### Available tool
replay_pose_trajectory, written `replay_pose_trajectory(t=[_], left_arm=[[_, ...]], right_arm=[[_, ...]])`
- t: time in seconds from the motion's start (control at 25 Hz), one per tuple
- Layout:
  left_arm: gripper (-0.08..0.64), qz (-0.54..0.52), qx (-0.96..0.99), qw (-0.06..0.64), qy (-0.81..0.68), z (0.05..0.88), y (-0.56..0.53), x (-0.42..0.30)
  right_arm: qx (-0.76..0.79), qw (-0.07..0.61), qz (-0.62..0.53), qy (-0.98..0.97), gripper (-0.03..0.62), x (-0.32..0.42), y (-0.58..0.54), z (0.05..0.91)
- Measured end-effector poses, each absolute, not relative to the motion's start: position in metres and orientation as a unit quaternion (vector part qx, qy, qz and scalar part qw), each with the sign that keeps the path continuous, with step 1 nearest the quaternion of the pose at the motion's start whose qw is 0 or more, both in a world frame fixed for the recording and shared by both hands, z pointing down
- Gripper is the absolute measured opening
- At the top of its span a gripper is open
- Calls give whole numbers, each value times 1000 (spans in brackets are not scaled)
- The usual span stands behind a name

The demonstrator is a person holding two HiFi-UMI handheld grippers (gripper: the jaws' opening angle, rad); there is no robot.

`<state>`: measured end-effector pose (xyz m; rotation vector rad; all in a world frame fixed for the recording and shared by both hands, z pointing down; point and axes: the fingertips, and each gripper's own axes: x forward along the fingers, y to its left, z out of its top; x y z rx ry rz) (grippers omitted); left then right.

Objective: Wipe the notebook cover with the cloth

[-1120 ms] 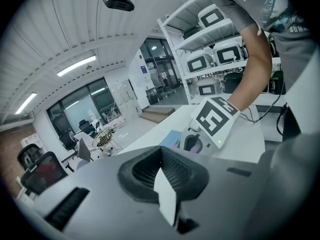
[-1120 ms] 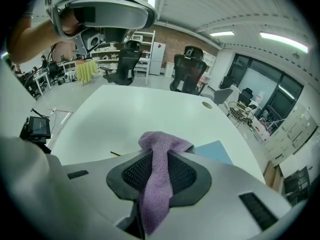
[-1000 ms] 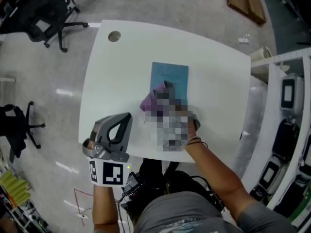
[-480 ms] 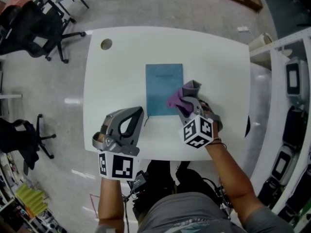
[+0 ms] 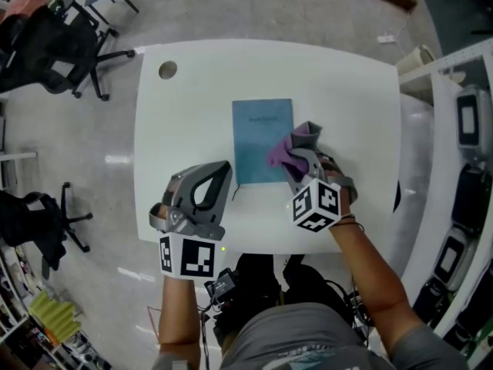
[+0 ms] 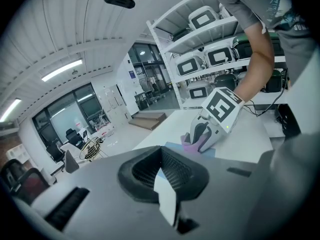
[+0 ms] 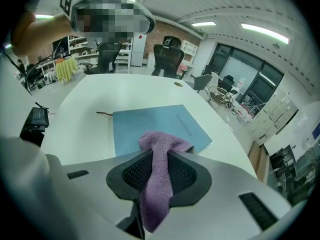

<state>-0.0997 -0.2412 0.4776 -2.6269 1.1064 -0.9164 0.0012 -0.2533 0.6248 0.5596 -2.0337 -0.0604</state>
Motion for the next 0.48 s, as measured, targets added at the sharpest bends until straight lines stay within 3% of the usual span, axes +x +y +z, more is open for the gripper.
replay_pose_trajectory(t=[0.48], left_arm=[[2, -310, -855, 50, 412, 488, -243, -159]], right_arm=[[175, 483, -52, -856, 107, -87, -265, 625]])
